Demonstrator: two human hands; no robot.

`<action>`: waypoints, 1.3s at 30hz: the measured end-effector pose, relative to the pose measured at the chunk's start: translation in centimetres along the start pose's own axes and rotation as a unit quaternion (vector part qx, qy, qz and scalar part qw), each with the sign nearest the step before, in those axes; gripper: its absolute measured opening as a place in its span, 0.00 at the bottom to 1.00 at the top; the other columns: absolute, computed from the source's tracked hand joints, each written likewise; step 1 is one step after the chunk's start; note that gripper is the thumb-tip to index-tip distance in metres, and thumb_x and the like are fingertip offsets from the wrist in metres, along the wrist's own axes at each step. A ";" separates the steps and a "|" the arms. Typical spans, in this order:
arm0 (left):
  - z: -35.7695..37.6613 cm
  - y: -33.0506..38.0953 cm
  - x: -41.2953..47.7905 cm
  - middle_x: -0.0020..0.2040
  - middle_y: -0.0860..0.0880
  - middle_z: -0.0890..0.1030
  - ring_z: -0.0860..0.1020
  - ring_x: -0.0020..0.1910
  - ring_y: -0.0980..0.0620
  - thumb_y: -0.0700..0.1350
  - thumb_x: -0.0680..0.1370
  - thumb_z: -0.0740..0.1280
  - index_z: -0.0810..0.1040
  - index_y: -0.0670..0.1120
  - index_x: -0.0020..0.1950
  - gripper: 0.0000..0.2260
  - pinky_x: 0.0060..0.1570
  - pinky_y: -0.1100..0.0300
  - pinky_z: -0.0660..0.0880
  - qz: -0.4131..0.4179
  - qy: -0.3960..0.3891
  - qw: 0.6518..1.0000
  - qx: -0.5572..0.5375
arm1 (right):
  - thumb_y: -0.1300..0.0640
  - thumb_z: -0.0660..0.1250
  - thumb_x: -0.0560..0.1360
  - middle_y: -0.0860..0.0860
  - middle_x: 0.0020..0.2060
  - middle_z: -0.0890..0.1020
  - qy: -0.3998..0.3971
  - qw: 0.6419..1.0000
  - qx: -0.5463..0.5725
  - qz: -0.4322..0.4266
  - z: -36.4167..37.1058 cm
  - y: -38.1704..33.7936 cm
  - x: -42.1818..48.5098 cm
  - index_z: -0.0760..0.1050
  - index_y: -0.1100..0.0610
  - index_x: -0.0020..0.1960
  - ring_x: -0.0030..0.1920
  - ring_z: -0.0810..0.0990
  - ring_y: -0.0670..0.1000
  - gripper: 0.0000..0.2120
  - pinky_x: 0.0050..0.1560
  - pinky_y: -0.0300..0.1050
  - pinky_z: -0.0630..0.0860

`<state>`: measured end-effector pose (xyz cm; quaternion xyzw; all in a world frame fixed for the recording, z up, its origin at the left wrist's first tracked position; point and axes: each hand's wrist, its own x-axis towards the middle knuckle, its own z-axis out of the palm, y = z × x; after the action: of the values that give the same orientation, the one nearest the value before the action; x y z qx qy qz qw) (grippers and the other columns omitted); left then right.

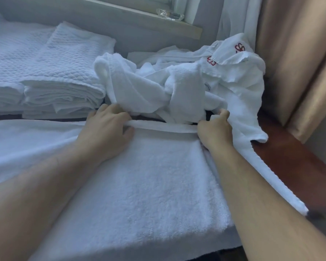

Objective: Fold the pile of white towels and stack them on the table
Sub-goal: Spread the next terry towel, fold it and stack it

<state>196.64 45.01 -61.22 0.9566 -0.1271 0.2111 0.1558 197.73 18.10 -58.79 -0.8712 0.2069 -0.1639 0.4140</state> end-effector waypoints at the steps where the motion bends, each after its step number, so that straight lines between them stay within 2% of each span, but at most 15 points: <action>1: -0.1 0.1 0.0 0.53 0.47 0.77 0.73 0.55 0.42 0.49 0.79 0.65 0.80 0.48 0.54 0.08 0.55 0.47 0.67 0.008 0.018 1.000 -0.002 | 0.55 0.59 0.76 0.52 0.52 0.77 -0.002 1.000 0.011 0.010 -0.1 0.0 0.1 0.62 0.51 0.70 0.47 0.81 0.58 0.23 0.46 0.57 0.82; 3: -0.5 0.5 -0.3 0.46 0.45 0.78 0.77 0.48 0.40 0.48 0.81 0.61 0.76 0.45 0.49 0.08 0.48 0.48 0.68 0.030 0.058 0.998 -0.001 | 0.56 0.57 0.76 0.51 0.53 0.78 0.018 0.999 0.041 0.012 0.1 0.3 -0.1 0.66 0.50 0.70 0.48 0.81 0.58 0.22 0.47 0.57 0.82; 5: -1.2 1.1 -0.6 0.39 0.45 0.77 0.77 0.40 0.38 0.48 0.81 0.58 0.71 0.44 0.45 0.10 0.43 0.47 0.69 0.054 0.090 0.994 0.002 | 0.55 0.57 0.78 0.44 0.47 0.75 0.068 0.996 0.061 -0.019 0.4 0.6 -0.4 0.70 0.50 0.65 0.44 0.77 0.49 0.17 0.40 0.47 0.76; 8: -2.5 2.2 -1.1 0.42 0.45 0.77 0.77 0.44 0.39 0.51 0.79 0.60 0.71 0.44 0.48 0.10 0.44 0.48 0.67 0.079 0.125 0.989 0.013 | 0.58 0.56 0.78 0.39 0.40 0.72 0.120 0.987 0.102 -0.032 0.4 0.6 -0.7 0.72 0.48 0.57 0.38 0.72 0.40 0.11 0.32 0.37 0.65; 11: -2.5 3.1 -2.2 0.48 0.48 0.74 0.72 0.50 0.43 0.57 0.74 0.66 0.71 0.48 0.52 0.15 0.53 0.47 0.63 0.040 0.044 0.997 0.057 | 0.58 0.56 0.78 0.42 0.38 0.75 0.122 0.986 0.107 -0.030 0.2 0.3 -0.8 0.72 0.50 0.45 0.37 0.72 0.41 0.08 0.31 0.40 0.64; 13: -1.7 3.6 -3.1 0.48 0.51 0.70 0.67 0.50 0.46 0.54 0.76 0.64 0.66 0.51 0.50 0.11 0.55 0.49 0.60 -0.031 -0.018 0.996 0.082 | 0.59 0.56 0.78 0.44 0.37 0.75 0.121 0.987 0.104 -0.031 0.3 0.2 -0.8 0.69 0.49 0.40 0.36 0.72 0.43 0.10 0.32 0.42 0.63; 15: -1.0 4.1 -3.7 0.47 0.51 0.67 0.65 0.49 0.46 0.47 0.78 0.62 0.64 0.51 0.49 0.06 0.55 0.49 0.60 -0.094 -0.017 0.993 0.076 | 0.59 0.56 0.77 0.45 0.37 0.76 0.116 0.988 0.099 -0.026 0.4 0.1 -0.8 0.69 0.49 0.38 0.36 0.72 0.45 0.11 0.33 0.44 0.64; 19: -1.3 5.3 -4.1 0.43 0.50 0.68 0.70 0.48 0.42 0.44 0.72 0.66 0.73 0.47 0.46 0.05 0.53 0.48 0.61 -0.063 0.114 0.991 0.016 | 0.60 0.56 0.77 0.46 0.35 0.75 0.096 0.990 0.091 -0.045 0.1 0.1 -0.9 0.70 0.50 0.38 0.36 0.72 0.47 0.11 0.33 0.43 0.67; 21: -2.1 5.4 -4.3 0.40 0.49 0.70 0.70 0.44 0.43 0.45 0.71 0.65 0.73 0.46 0.43 0.05 0.51 0.48 0.63 0.004 0.189 0.982 -0.020 | 0.62 0.57 0.76 0.44 0.36 0.75 0.140 0.979 0.135 -0.066 -0.1 0.2 -1.3 0.71 0.52 0.40 0.36 0.73 0.42 0.09 0.32 0.32 0.67; 23: -2.8 5.5 -4.6 0.38 0.49 0.70 0.69 0.41 0.44 0.46 0.70 0.65 0.72 0.46 0.41 0.05 0.47 0.49 0.65 0.088 0.234 0.967 -0.049 | 0.65 0.57 0.75 0.43 0.37 0.75 0.200 0.958 0.188 -0.088 -0.3 0.2 -1.6 0.71 0.55 0.45 0.37 0.75 0.36 0.08 0.34 0.25 0.67; 25: -3.0 5.7 -4.9 0.37 0.49 0.70 0.69 0.38 0.44 0.47 0.70 0.64 0.70 0.46 0.39 0.06 0.42 0.51 0.65 0.152 0.201 0.966 -0.066 | 0.67 0.55 0.74 0.43 0.38 0.75 0.230 0.946 0.209 -0.093 -0.3 0.2 -1.7 0.71 0.57 0.48 0.38 0.75 0.36 0.09 0.36 0.24 0.66; 28: -2.4 5.7 -5.2 0.33 0.54 0.69 0.71 0.35 0.46 0.53 0.69 0.62 0.66 0.49 0.35 0.10 0.37 0.54 0.63 0.186 0.035 0.981 -0.034 | 0.67 0.54 0.75 0.42 0.39 0.74 0.232 0.948 0.205 -0.065 -0.2 0.2 -1.4 0.70 0.57 0.49 0.39 0.73 0.39 0.10 0.36 0.23 0.66; 30: -1.6 5.5 -5.3 0.31 0.53 0.69 0.71 0.35 0.48 0.56 0.71 0.61 0.65 0.49 0.33 0.14 0.37 0.54 0.63 0.184 -0.022 0.983 0.004 | 0.66 0.54 0.75 0.43 0.38 0.75 0.212 0.958 0.185 -0.057 0.0 0.3 -1.2 0.71 0.56 0.48 0.38 0.73 0.40 0.10 0.34 0.24 0.67; 37: -0.9 5.1 -4.8 0.28 0.51 0.68 0.70 0.32 0.48 0.54 0.70 0.66 0.65 0.47 0.30 0.16 0.36 0.52 0.69 0.172 -0.005 0.985 0.000 | 0.65 0.53 0.74 0.46 0.32 0.71 0.185 0.971 0.139 -0.061 0.2 0.5 -0.7 0.66 0.55 0.37 0.32 0.67 0.45 0.10 0.27 0.30 0.66; 39: -1.1 5.2 -4.6 0.27 0.51 0.67 0.69 0.29 0.47 0.52 0.69 0.71 0.64 0.47 0.29 0.19 0.33 0.53 0.69 0.178 0.014 0.984 0.007 | 0.64 0.53 0.76 0.47 0.33 0.71 0.129 0.983 0.121 -0.044 0.0 0.2 -0.4 0.68 0.56 0.38 0.33 0.67 0.47 0.10 0.26 0.32 0.64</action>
<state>190.59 41.39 -61.00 0.9169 -0.2914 0.2493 0.1110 197.31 18.17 -58.99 -0.7945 0.1987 -0.3163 0.4788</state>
